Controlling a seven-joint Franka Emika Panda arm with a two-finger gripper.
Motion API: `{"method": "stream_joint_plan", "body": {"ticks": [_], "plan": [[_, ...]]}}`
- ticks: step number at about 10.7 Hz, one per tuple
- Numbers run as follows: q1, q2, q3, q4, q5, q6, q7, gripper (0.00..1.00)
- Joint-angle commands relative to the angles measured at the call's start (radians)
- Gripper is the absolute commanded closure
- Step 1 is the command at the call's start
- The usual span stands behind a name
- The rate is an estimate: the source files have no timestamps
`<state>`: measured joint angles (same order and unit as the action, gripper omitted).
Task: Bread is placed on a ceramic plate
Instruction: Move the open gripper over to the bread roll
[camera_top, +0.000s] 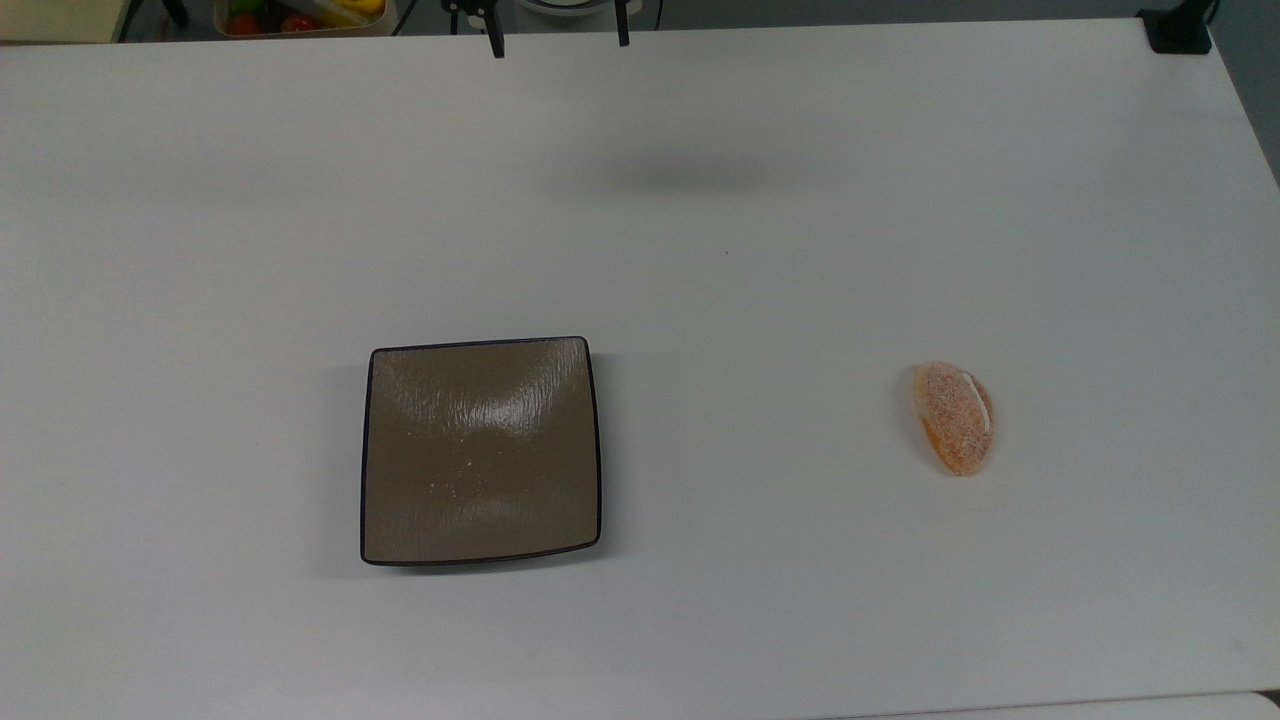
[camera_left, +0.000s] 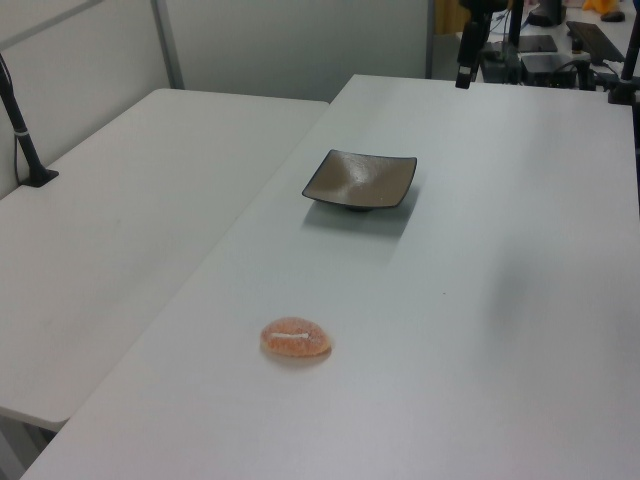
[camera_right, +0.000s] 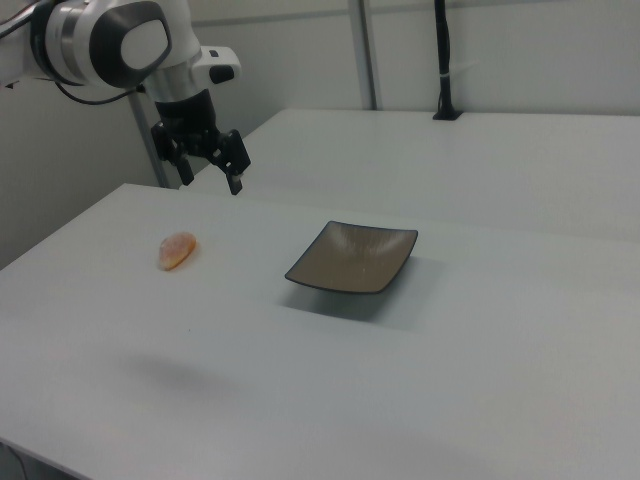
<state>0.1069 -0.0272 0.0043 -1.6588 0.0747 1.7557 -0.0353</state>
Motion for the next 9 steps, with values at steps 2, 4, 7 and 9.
{"method": "stream_joint_plan", "body": {"ticks": [2, 4, 7, 9], "plan": [[-0.018, -0.011, 0.011, -0.026, -0.015, 0.030, -0.018, 0.00], [-0.019, -0.007, 0.013, -0.027, -0.016, 0.028, -0.018, 0.00], [-0.016, 0.006, 0.013, -0.032, -0.016, 0.030, -0.017, 0.00], [-0.006, 0.006, 0.013, -0.033, -0.016, 0.022, -0.014, 0.00]]}}
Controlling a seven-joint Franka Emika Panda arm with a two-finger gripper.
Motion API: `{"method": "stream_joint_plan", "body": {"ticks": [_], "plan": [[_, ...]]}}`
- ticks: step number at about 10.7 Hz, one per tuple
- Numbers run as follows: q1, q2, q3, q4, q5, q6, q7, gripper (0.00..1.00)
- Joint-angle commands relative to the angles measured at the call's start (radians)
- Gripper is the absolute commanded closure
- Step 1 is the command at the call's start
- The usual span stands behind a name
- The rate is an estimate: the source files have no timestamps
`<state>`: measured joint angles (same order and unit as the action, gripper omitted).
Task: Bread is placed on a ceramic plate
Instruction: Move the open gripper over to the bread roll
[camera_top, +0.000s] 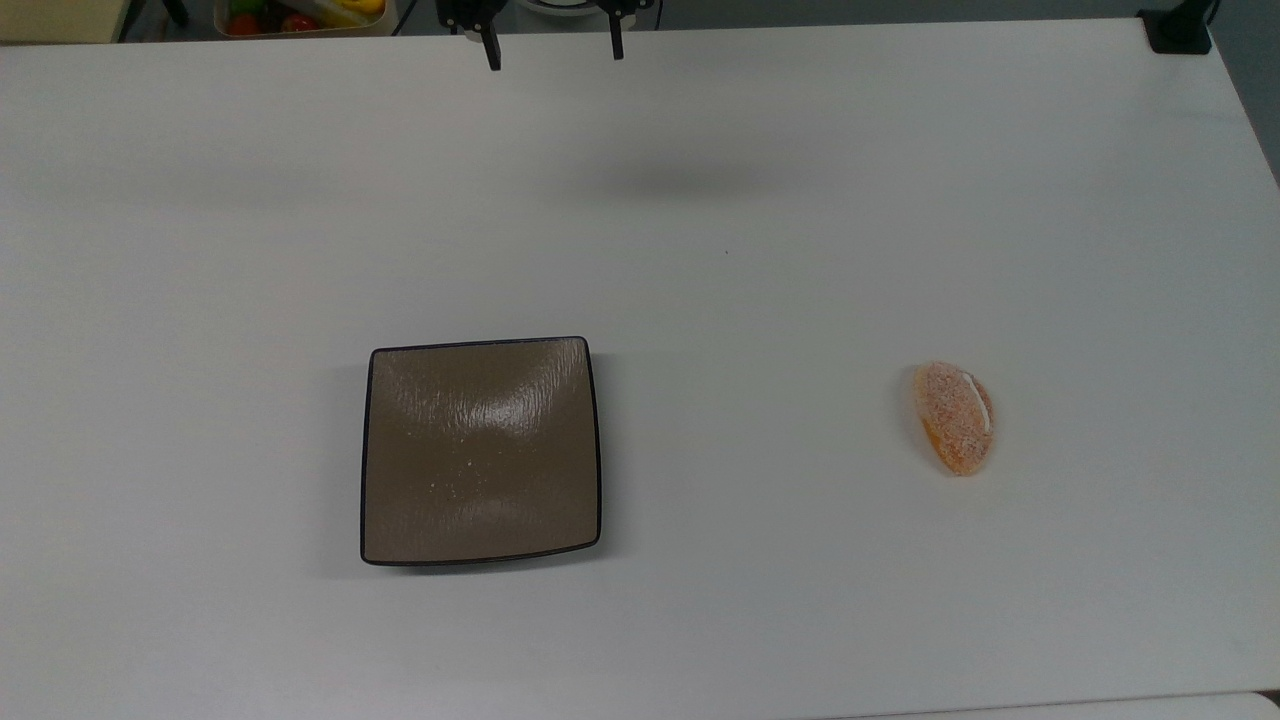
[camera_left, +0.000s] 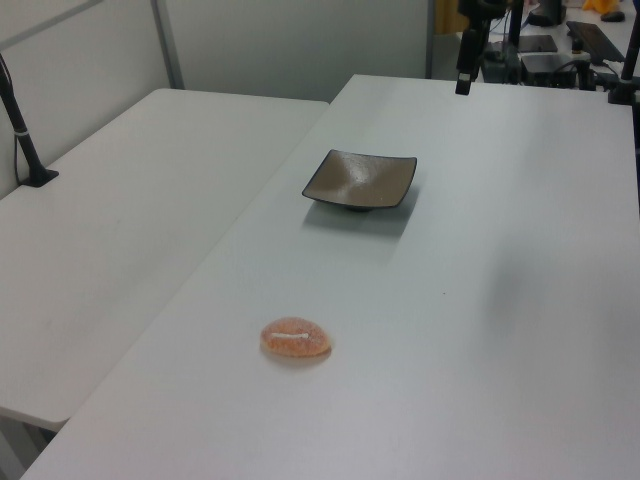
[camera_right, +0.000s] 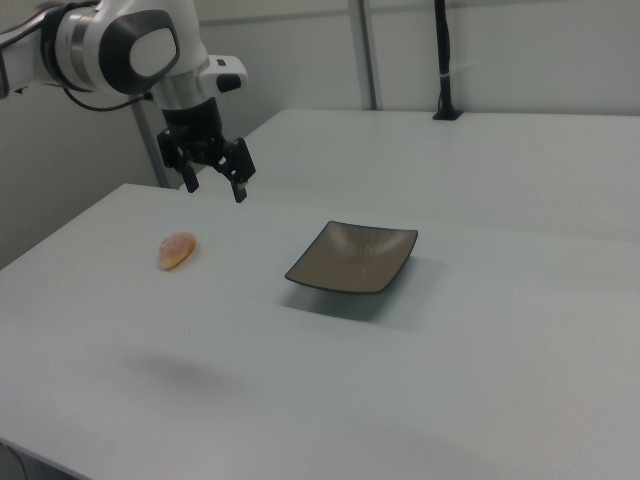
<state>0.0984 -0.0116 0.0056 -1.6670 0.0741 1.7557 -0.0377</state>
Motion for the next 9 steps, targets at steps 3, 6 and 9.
{"method": "stream_joint_plan", "body": {"ticks": [3, 6, 9], "plan": [[0.023, 0.019, 0.011, -0.019, -0.016, 0.030, -0.010, 0.00], [0.023, 0.044, 0.011, -0.016, -0.014, 0.019, -0.019, 0.00], [0.059, 0.056, 0.011, 0.007, -0.014, 0.030, -0.016, 0.00]]}}
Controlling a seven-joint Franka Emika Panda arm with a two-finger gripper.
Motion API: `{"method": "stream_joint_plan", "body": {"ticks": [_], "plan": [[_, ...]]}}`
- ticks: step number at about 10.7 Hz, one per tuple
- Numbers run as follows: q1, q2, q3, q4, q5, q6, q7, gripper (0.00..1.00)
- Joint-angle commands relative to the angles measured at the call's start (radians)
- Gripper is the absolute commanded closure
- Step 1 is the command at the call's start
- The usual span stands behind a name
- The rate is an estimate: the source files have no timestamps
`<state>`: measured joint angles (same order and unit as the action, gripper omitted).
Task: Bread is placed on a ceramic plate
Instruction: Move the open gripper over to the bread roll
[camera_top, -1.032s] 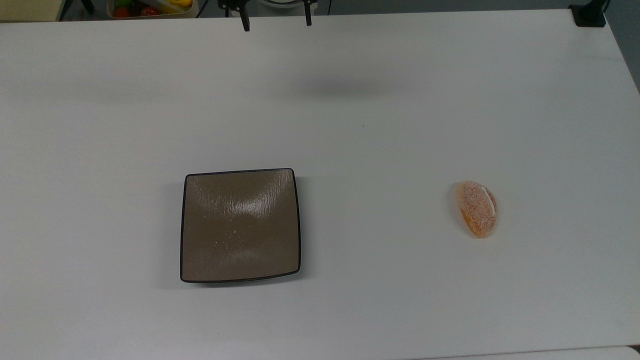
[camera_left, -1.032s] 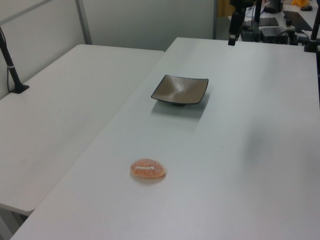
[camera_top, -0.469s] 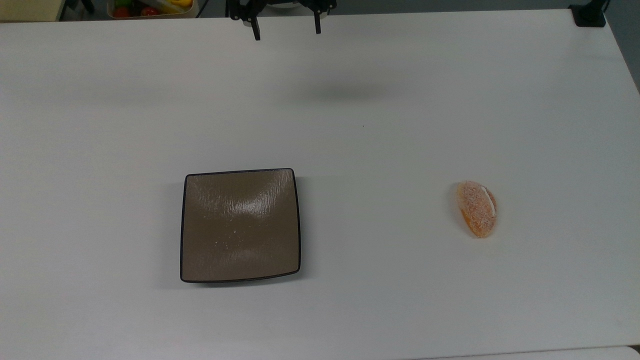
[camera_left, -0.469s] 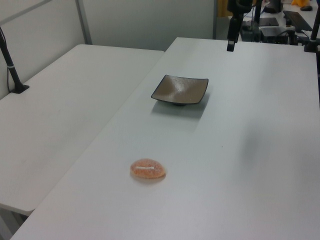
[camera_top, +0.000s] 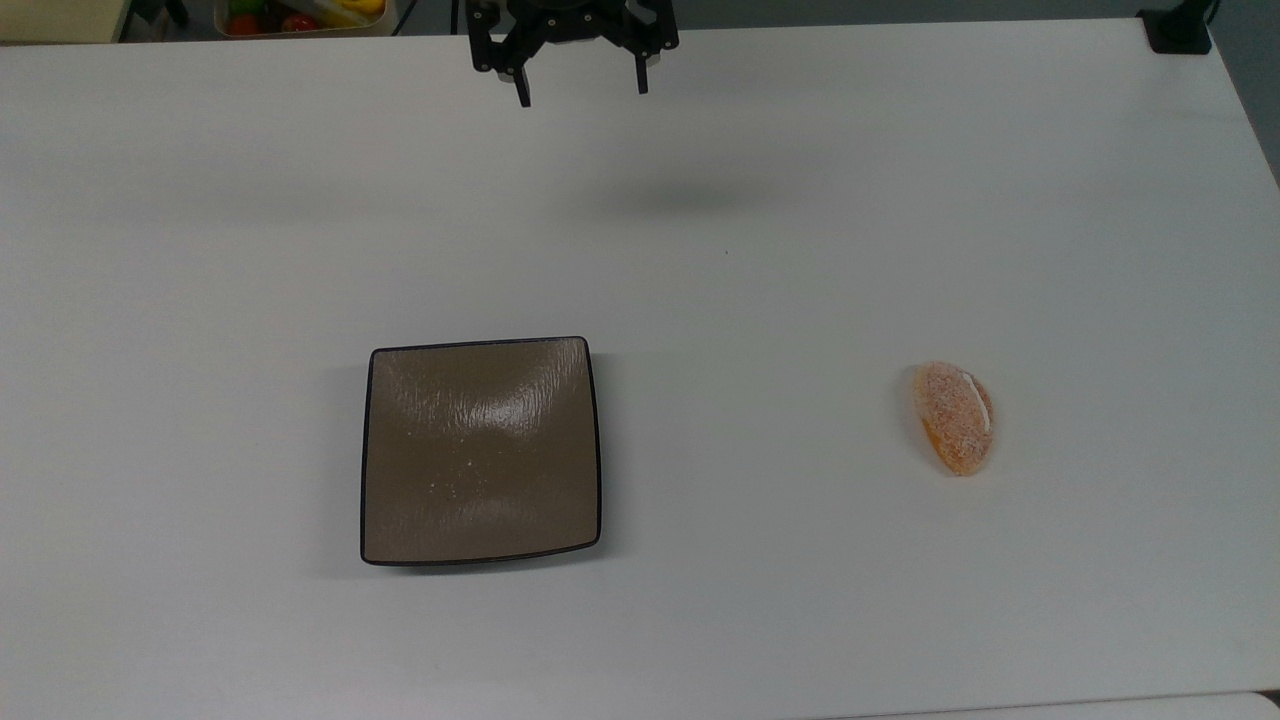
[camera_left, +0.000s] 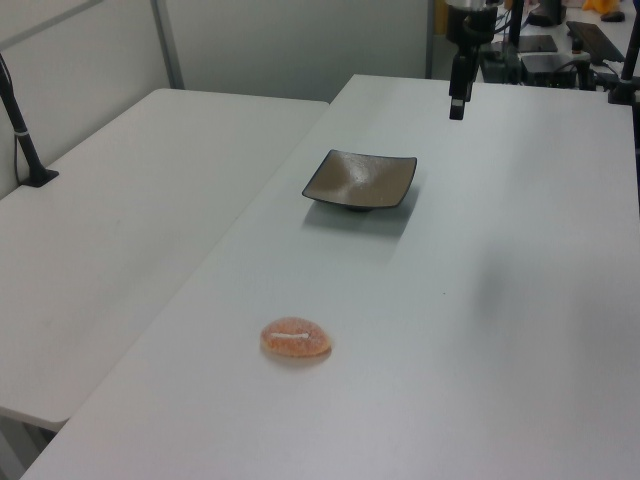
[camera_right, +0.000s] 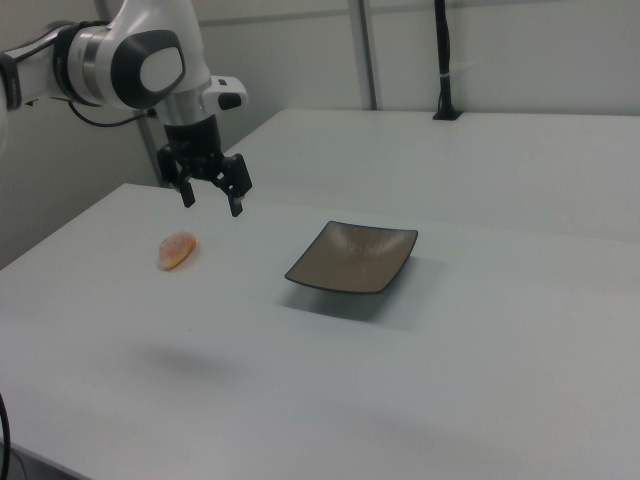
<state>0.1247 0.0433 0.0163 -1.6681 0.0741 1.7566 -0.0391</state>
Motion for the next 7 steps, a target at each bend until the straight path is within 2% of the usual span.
{"method": "stream_joint_plan", "body": {"ticks": [1, 3, 6, 7], "plan": [[0.059, 0.030, 0.001, 0.045, -0.014, 0.029, -0.007, 0.00], [0.107, 0.107, 0.001, 0.146, -0.010, 0.029, 0.011, 0.00], [0.183, 0.231, 0.001, 0.309, -0.014, 0.067, 0.126, 0.00], [0.217, 0.251, 0.001, 0.311, -0.014, 0.134, 0.151, 0.00]]}}
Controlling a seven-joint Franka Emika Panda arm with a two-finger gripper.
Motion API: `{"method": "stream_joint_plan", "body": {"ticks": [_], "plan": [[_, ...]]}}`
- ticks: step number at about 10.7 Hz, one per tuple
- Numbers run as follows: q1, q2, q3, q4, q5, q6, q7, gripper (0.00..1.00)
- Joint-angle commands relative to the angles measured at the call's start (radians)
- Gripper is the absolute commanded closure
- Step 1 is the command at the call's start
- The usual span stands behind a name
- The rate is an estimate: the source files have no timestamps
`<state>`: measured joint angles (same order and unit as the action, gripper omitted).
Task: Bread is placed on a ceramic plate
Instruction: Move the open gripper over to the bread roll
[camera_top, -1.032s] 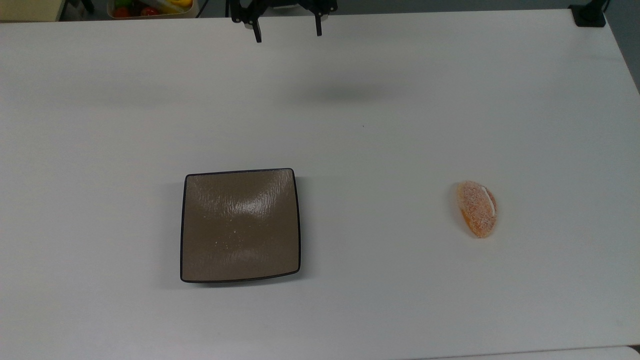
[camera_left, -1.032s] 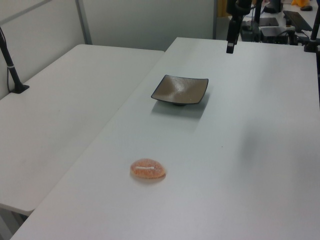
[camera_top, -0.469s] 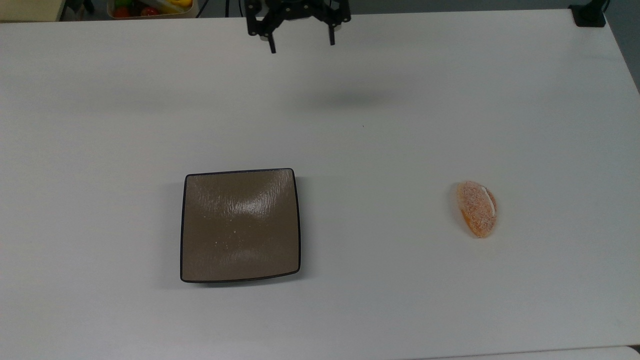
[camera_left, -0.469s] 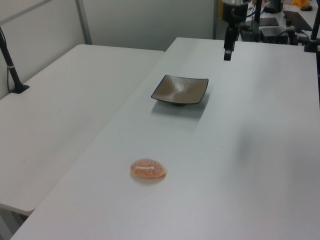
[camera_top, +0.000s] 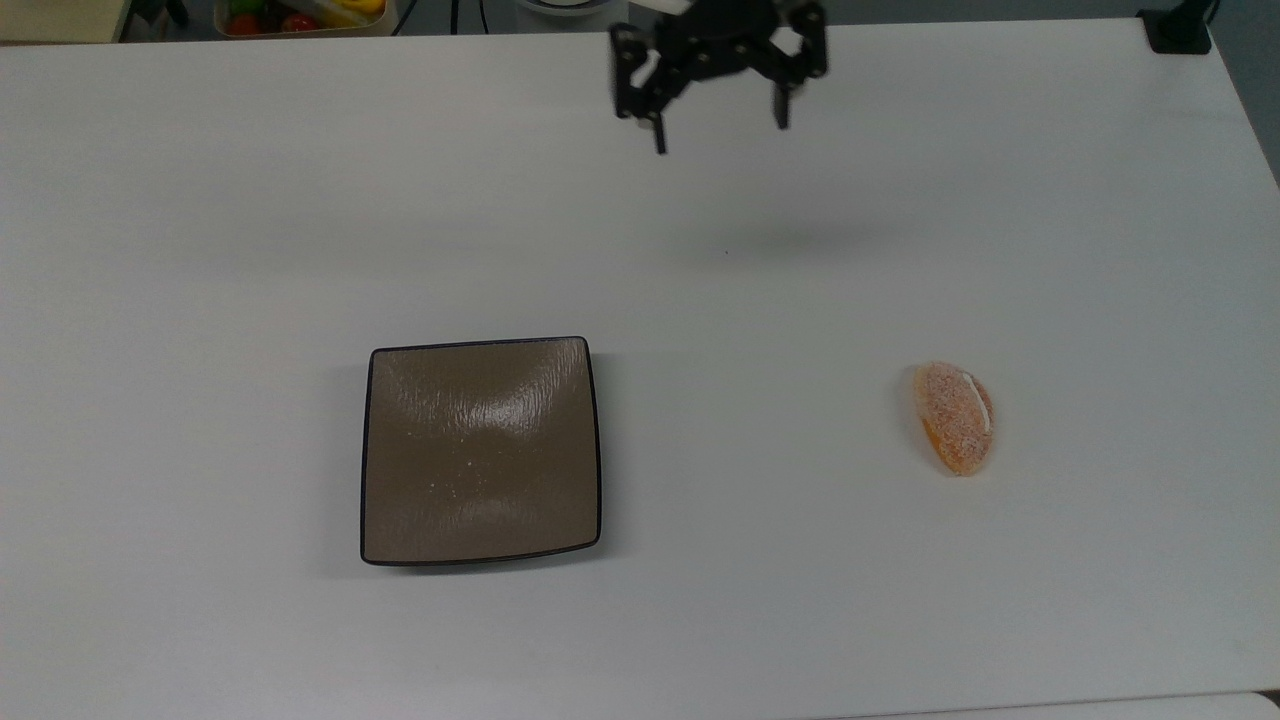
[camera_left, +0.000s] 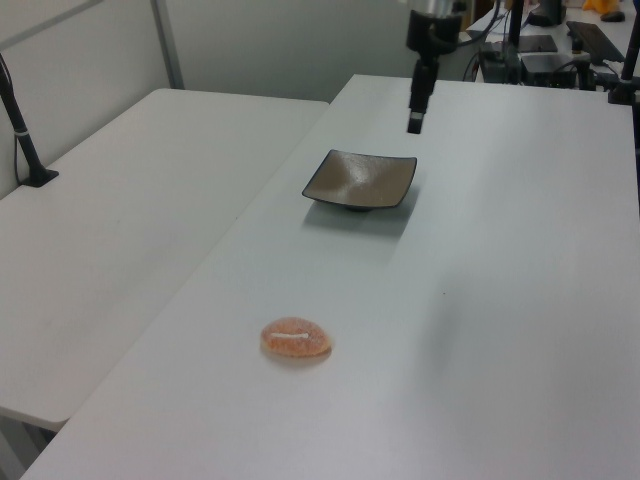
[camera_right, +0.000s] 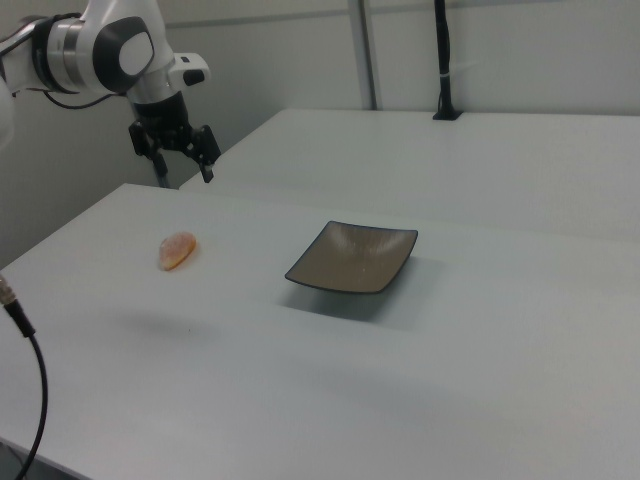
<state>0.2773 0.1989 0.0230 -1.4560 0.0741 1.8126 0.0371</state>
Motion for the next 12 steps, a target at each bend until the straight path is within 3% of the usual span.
{"method": "stream_joint_plan", "body": {"ticks": [1, 5, 12], "plan": [[0.101, 0.121, -0.008, 0.097, -0.016, 0.147, 0.110, 0.00], [0.186, 0.229, -0.008, 0.095, -0.054, 0.397, 0.210, 0.00], [0.263, 0.398, -0.008, 0.100, -0.059, 0.623, 0.214, 0.00]]}}
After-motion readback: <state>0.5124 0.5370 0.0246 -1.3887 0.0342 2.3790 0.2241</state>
